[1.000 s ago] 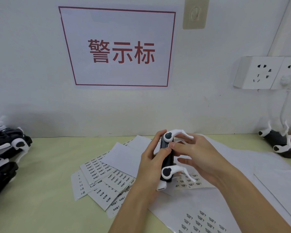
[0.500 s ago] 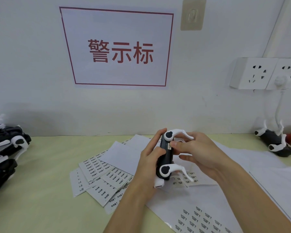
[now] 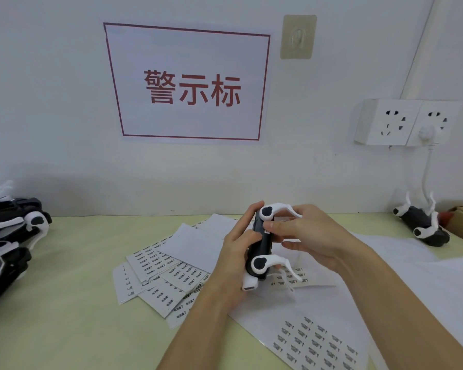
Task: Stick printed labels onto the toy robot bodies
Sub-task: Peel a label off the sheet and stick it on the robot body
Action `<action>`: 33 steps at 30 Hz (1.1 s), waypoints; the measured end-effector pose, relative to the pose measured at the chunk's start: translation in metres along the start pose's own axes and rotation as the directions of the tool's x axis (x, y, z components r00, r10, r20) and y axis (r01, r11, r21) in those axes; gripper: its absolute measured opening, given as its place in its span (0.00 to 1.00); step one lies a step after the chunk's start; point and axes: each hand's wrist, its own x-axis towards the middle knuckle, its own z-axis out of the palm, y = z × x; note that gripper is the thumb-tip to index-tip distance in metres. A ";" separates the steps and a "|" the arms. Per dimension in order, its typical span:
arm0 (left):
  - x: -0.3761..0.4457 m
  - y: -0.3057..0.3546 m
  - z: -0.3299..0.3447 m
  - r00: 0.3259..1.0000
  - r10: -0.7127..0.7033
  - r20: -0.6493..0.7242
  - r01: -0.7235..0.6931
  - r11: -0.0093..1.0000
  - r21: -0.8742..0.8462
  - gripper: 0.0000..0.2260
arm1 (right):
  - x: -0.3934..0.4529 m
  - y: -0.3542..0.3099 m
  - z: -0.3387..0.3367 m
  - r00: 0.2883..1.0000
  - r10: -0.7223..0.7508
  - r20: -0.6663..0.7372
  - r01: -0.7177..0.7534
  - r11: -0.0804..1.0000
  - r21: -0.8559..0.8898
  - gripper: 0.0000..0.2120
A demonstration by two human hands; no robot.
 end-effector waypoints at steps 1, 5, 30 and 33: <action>0.000 0.000 0.000 1.000 0.000 0.010 0.000 1.000 -0.002 0.25 | 0.000 -0.001 0.000 1.000 0.002 -0.010 -0.002 1.000 -0.012 0.05; -0.003 0.004 0.002 0.999 -0.024 0.042 0.024 1.000 -0.001 0.26 | -0.002 -0.003 0.002 0.999 0.000 -0.044 -0.003 0.998 -0.060 0.03; -0.004 0.006 0.005 0.999 0.050 -0.001 -0.049 0.987 0.150 0.24 | -0.010 -0.011 -0.018 0.990 -0.137 0.019 0.138 0.977 -0.161 0.07; -0.002 0.008 0.003 0.999 0.020 -0.038 -0.019 0.999 0.029 0.23 | -0.009 -0.012 -0.018 0.988 -0.151 -0.014 0.151 0.988 -0.039 0.07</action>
